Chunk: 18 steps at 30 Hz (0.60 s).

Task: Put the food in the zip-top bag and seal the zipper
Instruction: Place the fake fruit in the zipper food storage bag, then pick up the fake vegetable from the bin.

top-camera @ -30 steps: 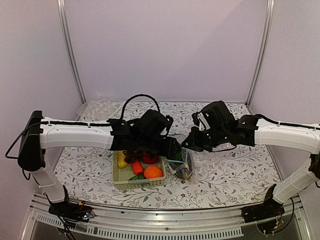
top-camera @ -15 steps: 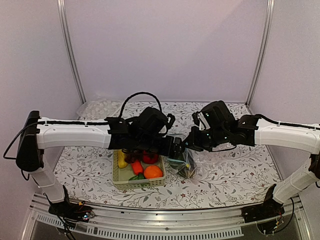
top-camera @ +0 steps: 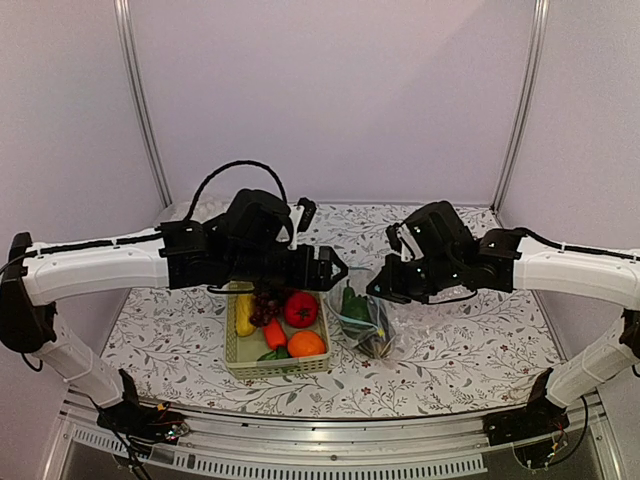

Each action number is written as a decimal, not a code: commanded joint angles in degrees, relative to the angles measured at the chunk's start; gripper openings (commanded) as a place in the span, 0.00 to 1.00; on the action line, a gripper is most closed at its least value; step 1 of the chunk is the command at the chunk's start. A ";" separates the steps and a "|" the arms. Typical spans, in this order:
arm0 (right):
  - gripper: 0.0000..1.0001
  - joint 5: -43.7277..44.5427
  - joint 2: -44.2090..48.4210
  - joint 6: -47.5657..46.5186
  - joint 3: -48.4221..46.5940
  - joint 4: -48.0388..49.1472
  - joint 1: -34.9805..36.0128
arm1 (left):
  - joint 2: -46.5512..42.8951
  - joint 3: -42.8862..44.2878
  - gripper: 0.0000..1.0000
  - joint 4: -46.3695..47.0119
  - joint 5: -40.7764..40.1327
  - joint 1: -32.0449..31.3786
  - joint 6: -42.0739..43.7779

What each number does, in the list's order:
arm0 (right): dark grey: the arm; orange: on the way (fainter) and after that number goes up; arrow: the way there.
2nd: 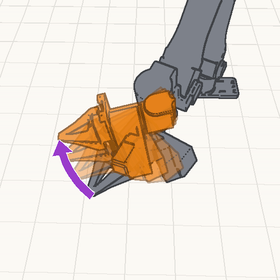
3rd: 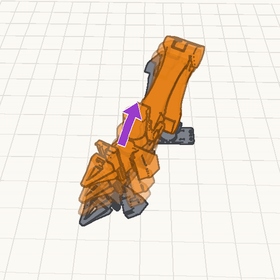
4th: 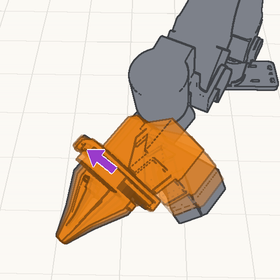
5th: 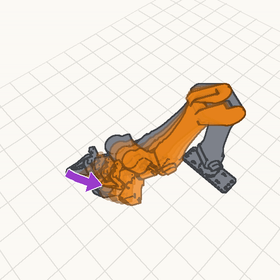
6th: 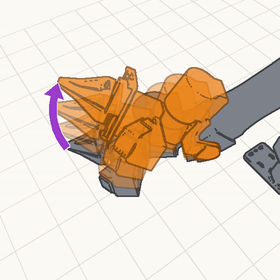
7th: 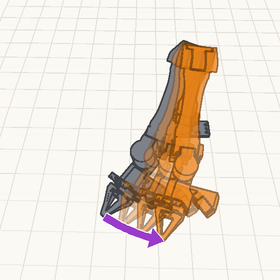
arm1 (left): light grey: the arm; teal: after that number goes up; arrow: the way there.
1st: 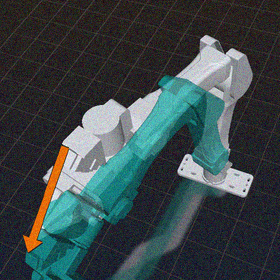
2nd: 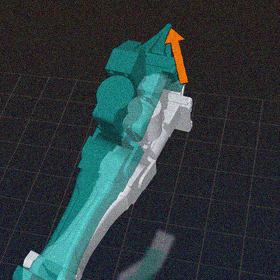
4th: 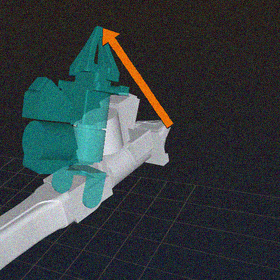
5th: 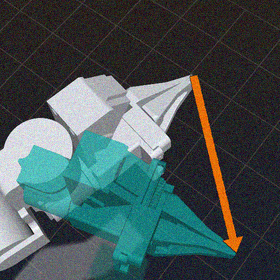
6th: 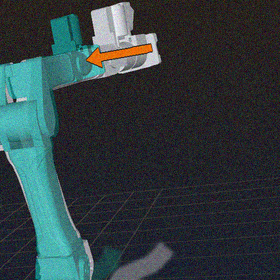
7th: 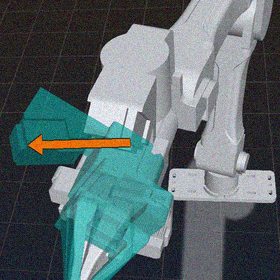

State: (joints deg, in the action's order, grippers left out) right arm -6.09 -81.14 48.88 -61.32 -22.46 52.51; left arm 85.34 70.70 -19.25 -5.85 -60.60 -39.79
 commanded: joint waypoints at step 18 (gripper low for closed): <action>0.00 3.31 2.50 -2.18 0.28 -3.25 0.39 | -10.84 -24.57 0.58 -4.66 -3.54 4.88 -15.48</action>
State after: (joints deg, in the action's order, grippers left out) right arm -3.49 -78.08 47.44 -60.66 -26.41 52.51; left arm 77.03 52.71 -26.70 -8.27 -55.81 -47.07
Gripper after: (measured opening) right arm 0.006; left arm 0.597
